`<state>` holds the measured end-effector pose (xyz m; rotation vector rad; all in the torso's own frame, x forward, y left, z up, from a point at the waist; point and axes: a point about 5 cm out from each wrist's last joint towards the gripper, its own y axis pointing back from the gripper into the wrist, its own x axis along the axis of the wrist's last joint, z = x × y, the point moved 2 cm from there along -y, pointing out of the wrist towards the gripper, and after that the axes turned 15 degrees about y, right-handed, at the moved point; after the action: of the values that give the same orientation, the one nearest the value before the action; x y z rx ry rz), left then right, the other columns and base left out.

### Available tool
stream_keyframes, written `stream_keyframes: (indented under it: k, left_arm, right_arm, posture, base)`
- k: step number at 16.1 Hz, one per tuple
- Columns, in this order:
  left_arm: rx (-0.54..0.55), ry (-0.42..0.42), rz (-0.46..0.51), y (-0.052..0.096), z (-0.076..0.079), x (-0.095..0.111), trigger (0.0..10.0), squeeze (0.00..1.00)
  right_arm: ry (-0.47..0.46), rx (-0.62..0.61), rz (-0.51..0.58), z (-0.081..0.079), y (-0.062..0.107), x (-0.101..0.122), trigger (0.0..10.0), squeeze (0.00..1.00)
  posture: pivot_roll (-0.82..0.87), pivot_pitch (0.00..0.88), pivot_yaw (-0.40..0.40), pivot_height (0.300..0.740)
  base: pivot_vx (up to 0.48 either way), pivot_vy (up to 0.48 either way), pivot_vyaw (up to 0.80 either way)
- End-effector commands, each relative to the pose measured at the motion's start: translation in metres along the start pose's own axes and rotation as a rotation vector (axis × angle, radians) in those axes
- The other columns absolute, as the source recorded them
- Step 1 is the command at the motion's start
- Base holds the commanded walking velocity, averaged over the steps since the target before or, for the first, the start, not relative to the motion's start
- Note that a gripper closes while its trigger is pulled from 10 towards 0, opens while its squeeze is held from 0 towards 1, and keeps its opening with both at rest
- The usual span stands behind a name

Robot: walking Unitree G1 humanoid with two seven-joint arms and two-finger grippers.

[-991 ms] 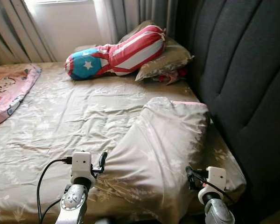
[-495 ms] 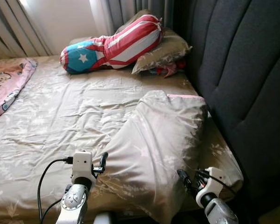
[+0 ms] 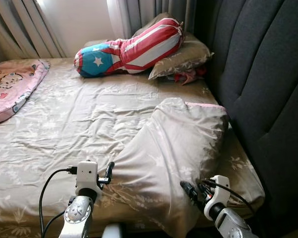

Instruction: Clean up the room

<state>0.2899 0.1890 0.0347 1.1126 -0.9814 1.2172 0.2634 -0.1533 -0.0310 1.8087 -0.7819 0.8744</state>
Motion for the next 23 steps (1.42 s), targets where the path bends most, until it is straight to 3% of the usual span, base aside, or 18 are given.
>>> stream_keyframes:
  k: [1,4,5,8,10,14,21,22,23]
  left_arm:
    - [-0.004,-0.017,-0.007,0.000,-0.001,0.001,10.0,0.00]
    - [-0.006,-0.018,-0.008,0.000,-0.001,0.001,10.0,0.00]
    - [-0.006,-0.018,-0.009,0.000,-0.001,0.001,10.0,0.00]
    - [-0.008,-0.019,-0.008,0.000,0.000,0.001,10.0,0.00]
    - [-0.011,-0.019,-0.007,0.000,0.001,0.002,10.0,0.00]
    - [-0.011,-0.024,-0.001,0.003,-0.001,0.004,10.0,0.00]
    - [-0.015,-0.031,-0.006,0.004,0.001,0.005,10.0,0.00]
    - [-0.016,-0.032,-0.005,0.004,0.001,0.006,10.0,0.00]
    - [-0.016,-0.035,-0.003,0.004,0.000,0.007,10.0,0.00]
  right_arm:
    - [0.021,-0.020,-0.055,0.001,0.001,-0.009,10.0,1.00]
    - [0.035,-0.074,-0.108,0.001,-0.002,-0.012,10.0,1.00]
    - [0.005,-0.072,-0.119,-0.004,-0.007,-0.012,10.0,0.00]
    - [-0.017,-0.055,-0.123,-0.010,-0.013,-0.008,10.0,0.00]
    - [-0.090,-0.019,-0.117,-0.018,-0.020,-0.003,10.0,0.00]
    - [-0.150,-0.042,-0.196,-0.019,-0.024,-0.011,10.0,0.00]
    - [-0.078,-0.015,-0.270,-0.027,-0.026,-0.026,10.0,0.00]
    - [-0.072,-0.017,-0.272,-0.027,-0.026,-0.026,4.0,0.00]
    - [-0.066,-0.016,-0.273,-0.028,-0.027,-0.027,0.0,0.00]
  posture:
    - [-0.06,0.000,0.026,0.630]
    - [-0.06,0.000,0.025,0.630]
    - [-0.06,0.000,0.027,0.630]
    - [-0.06,0.000,0.026,0.630]
    - [-0.05,0.000,0.023,0.630]
    - [-0.04,0.000,0.021,0.630]
    - [-0.01,0.010,0.027,0.630]
    - [-0.01,0.011,0.028,0.630]
    - [-0.01,0.011,0.027,0.630]
  base:
    - [0.000,0.000,0.00]
    - [0.000,0.000,0.00]
    - [0.000,0.000,0.00]
    - [0.000,0.000,0.00]
    - [0.000,0.000,0.00]
    - [0.000,0.000,0.00]
    - [0.000,0.000,0.00]
    - [0.000,0.000,0.00]
    - [0.000,0.000,0.00]
